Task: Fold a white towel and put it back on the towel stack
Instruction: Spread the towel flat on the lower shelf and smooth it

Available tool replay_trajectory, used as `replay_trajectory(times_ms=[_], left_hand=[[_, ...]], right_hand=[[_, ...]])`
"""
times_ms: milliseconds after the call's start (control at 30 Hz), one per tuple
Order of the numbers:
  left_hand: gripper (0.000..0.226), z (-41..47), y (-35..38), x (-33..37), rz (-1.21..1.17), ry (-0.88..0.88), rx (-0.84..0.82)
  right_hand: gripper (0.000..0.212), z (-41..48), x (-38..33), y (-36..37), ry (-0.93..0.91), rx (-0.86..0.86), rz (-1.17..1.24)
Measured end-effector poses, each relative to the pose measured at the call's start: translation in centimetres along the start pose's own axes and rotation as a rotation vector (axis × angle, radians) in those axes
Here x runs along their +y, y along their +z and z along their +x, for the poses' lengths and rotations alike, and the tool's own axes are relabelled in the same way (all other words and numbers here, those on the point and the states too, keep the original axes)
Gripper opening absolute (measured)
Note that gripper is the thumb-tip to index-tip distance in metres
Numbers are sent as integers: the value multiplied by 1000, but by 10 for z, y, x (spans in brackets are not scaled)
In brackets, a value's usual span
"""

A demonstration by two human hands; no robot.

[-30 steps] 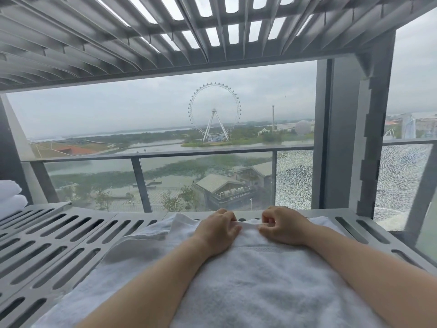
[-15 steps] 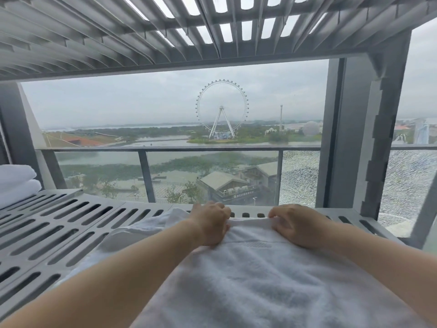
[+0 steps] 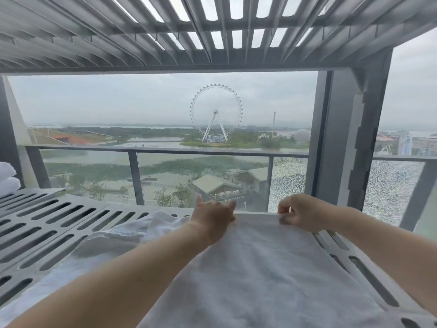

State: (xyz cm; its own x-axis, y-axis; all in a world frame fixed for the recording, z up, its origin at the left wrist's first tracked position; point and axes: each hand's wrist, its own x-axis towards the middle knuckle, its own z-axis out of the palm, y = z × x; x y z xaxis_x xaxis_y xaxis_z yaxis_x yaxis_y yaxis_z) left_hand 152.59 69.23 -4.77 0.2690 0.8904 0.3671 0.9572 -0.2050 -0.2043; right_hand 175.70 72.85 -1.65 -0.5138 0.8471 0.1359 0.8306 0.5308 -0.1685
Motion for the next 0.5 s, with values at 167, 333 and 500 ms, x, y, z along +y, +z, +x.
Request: replay_trajectory(times_ms=[167,333,500], left_hand=[[24,17,2,1,49,-16,168],[21,23,27,9,-112,-102,-60],[13,20,35,-7,-422,-129,-73]], right_hand=[[7,14,6,0,-12,105,-3],[12,18,17,47,33,192,137],[16,22,28,59,45,270,227]])
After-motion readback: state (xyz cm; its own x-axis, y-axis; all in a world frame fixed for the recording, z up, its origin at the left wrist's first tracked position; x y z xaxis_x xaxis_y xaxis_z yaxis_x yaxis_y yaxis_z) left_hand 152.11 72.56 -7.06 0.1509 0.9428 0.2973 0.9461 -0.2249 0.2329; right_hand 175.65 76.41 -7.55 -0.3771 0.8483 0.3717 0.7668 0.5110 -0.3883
